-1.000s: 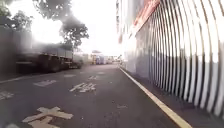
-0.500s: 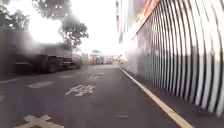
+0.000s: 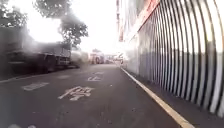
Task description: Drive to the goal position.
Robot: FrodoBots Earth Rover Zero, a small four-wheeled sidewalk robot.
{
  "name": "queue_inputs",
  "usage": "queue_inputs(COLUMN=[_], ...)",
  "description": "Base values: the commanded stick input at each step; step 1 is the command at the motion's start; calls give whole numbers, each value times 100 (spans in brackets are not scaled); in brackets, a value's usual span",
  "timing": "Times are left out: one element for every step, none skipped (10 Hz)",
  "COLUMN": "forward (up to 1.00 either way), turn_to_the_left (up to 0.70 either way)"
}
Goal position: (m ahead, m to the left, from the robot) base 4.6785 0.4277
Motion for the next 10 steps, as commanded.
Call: queue_inputs(forward=[45, 45, 45, 45, 45, 45, 45, 45, 45, 45], turn_to_the_left=[0, 0, 0, 0, 0, 0, 0, 0, 0, 0])
